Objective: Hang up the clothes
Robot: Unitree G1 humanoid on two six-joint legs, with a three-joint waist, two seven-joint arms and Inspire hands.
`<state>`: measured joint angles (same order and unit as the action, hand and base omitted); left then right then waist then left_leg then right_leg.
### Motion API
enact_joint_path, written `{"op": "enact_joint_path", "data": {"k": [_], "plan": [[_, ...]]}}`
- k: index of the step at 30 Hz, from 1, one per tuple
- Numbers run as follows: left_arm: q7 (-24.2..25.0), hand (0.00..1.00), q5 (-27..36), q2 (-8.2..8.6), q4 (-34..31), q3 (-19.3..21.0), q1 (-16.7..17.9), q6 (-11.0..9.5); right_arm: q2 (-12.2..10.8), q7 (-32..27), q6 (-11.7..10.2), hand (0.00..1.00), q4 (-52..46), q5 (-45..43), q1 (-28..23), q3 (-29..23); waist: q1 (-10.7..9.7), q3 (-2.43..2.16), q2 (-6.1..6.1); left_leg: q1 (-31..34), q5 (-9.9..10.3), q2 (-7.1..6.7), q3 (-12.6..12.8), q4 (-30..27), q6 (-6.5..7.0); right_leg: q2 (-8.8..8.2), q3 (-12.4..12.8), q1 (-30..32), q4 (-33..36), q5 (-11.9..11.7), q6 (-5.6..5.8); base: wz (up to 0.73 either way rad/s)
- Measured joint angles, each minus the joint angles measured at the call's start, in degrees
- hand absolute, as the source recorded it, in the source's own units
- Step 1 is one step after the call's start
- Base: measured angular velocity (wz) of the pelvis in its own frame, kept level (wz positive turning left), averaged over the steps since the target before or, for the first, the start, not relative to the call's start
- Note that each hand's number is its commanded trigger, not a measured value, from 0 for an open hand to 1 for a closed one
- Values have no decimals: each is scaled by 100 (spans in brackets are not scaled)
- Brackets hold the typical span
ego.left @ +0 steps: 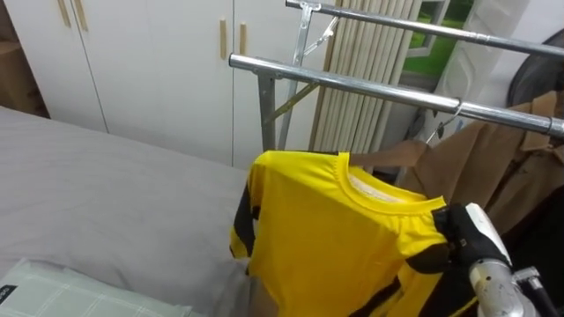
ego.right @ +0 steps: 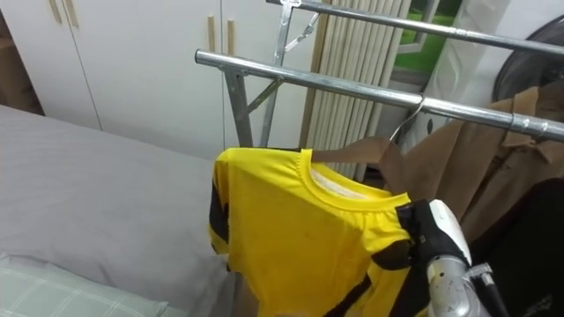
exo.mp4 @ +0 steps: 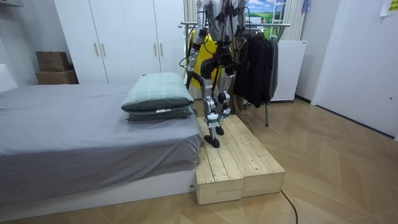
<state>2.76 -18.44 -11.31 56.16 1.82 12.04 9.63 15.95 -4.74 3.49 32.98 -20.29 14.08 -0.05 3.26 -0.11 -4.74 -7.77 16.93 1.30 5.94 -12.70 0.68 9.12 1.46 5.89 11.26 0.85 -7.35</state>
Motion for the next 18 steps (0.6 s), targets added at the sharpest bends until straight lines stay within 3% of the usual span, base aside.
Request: {"op": "enact_joint_path", "data": {"k": [10, 18], "plan": [[-1, 0, 33, 51, -7, 0, -10, -15, -6, 65, 28, 0, 2, 2, -87, 109, 14, 14, 73, 12, 0, 14, -18, 52, 1, 6, -37, 4, -61, -44, -64, 0], [-2, 0, 27, 55, -6, 0, 1, -18, -6, 59, 21, 0, 2, 5, -87, 108, 13, 9, 86, 12, -1, 10, -18, 41, 2, -2, -48, 2, -62, -31, -44, 0]]}}
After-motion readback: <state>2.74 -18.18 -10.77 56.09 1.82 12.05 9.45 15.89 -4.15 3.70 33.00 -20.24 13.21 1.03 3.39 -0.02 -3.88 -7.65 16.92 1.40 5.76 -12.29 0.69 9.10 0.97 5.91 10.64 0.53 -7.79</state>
